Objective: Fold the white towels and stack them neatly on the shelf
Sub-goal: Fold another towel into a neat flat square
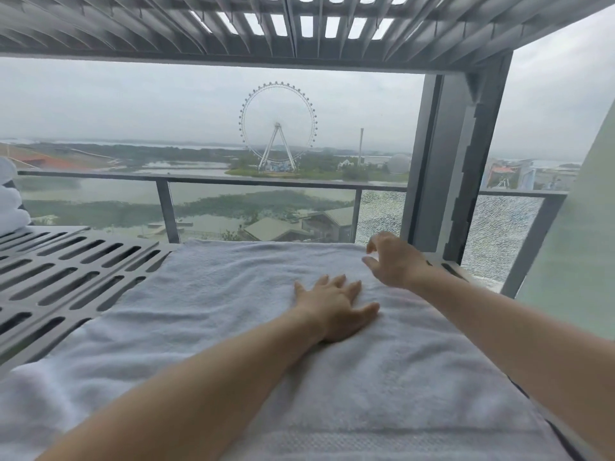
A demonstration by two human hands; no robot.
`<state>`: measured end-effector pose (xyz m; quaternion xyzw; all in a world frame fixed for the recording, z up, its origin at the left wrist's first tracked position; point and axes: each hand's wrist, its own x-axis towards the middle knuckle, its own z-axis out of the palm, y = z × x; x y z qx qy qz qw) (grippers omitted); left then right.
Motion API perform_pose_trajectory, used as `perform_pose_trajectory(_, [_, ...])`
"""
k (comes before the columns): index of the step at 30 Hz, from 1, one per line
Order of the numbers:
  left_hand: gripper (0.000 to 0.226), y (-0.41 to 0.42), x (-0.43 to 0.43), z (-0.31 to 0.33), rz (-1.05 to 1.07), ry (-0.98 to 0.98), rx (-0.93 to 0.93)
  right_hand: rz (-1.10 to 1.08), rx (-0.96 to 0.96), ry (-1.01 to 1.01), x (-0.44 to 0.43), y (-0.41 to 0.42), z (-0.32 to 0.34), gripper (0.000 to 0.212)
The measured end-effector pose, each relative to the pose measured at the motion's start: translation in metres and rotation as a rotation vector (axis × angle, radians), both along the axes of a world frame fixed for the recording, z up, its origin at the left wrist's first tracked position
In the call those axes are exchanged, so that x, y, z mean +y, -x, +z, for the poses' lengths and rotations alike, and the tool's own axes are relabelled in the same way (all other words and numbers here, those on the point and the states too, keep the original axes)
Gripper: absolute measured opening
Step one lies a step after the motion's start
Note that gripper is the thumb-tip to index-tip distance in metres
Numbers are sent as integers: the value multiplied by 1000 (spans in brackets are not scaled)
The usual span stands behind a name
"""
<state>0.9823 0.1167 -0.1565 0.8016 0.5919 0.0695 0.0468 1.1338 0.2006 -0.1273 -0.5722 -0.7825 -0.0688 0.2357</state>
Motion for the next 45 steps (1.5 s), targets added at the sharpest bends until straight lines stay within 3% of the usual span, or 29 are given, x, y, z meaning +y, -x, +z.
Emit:
perform_pose_trajectory(2, [69, 0, 0, 1, 26, -17, -26, 87, 158, 106, -10, 5, -14, 36])
perform_pose_trajectory(4, [66, -1, -1, 2, 50, -34, -52, 150, 26, 325, -17, -5, -28, 49])
perform_pose_trajectory(6, [65, -1, -5, 6, 52, -38, -46, 165, -87, 402, -22, -23, -30, 52])
perform_pose_trajectory(12, [74, 22, -21, 24, 30, 124, -30, 269, 55, 309, -66, 1, -21, 49])
perform_pose_trajectory(16, [76, 57, -52, 12, 19, 110, 114, 338, -196, 379, -102, 10, -31, 55])
perform_pose_trajectory(21, [67, 113, -98, 6, 30, 93, 72, 185, -272, 408, -128, -20, -13, 56])
perform_pose_trajectory(25, [71, 148, -138, 4, 92, 104, 49, 298, -40, 369, -165, 30, -13, 54])
perform_pose_trajectory(27, [69, 166, -157, 1, 108, 73, 33, 398, -41, 436, -189, 52, -23, 52])
perform_pose_trajectory(30, [65, 195, -180, -1, 148, 58, 19, 314, -208, 397, -209, 51, -27, 50])
perform_pose_trajectory(34, [65, 216, -198, 3, 196, 61, 7, 152, -13, 303, -238, 39, -21, 43])
perform_pose_trajectory(38, [49, 202, -220, 9, -5, -296, -89, 246, 142, -11, -277, 48, -23, 20])
perform_pose_trajectory(41, [31, 187, -248, 11, -276, -259, -176, 408, 163, 64, -309, 56, -20, 16])
perform_pose_trajectory(45, [50, 189, -268, 15, -339, -233, 39, 413, 71, 164, -333, 48, -16, 37])
